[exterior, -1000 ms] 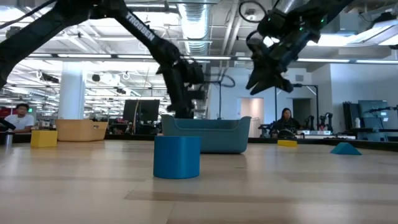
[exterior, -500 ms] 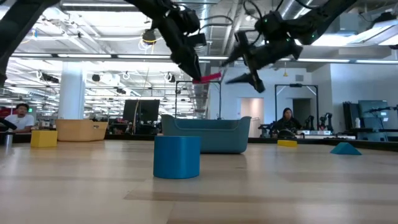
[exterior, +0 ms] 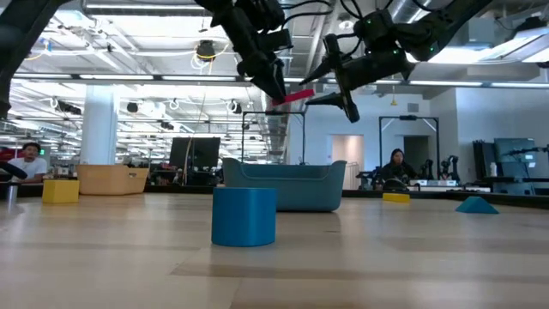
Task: Sort & place blocks by color
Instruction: Put the red block into the blue bin
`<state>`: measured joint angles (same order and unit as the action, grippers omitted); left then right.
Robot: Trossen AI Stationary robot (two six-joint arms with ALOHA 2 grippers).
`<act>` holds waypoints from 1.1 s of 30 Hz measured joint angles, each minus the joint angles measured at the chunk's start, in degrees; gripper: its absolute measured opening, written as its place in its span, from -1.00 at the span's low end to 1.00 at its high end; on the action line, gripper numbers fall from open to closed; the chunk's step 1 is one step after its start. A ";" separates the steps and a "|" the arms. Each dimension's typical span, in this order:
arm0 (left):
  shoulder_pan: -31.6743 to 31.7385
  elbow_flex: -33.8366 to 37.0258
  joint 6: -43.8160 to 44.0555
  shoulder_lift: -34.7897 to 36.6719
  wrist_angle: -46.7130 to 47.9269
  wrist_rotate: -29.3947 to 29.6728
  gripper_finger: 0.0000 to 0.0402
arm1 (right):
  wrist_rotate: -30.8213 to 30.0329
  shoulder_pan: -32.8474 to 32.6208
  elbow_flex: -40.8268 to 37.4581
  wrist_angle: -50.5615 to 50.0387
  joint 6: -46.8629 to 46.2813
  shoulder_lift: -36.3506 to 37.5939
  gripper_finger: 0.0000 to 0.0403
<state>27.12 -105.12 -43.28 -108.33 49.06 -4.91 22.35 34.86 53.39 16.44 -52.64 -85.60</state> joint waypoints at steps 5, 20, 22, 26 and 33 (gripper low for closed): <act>-1.37 0.00 0.43 0.00 -0.54 3.17 -0.55 | 0.61 -1.13 0.00 -2.52 0.63 0.00 -0.16; -5.02 0.01 17.79 0.02 3.25 9.73 -0.23 | 3.30 -2.63 0.11 -7.32 10.86 0.13 -0.77; -5.76 0.00 19.98 0.04 6.68 12.98 -0.13 | 3.23 -3.23 0.01 -13.82 13.86 0.03 -0.77; -7.01 0.00 25.98 0.04 13.32 18.43 0.02 | 3.19 -6.22 -0.04 -23.99 19.97 0.02 -0.77; -9.49 0.00 44.62 0.04 21.17 20.66 0.07 | 5.96 -14.35 -0.04 -24.41 26.77 0.02 -0.76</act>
<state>17.62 -105.12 1.34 -108.29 70.23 15.75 28.31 20.51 53.34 -7.97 -25.88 -85.59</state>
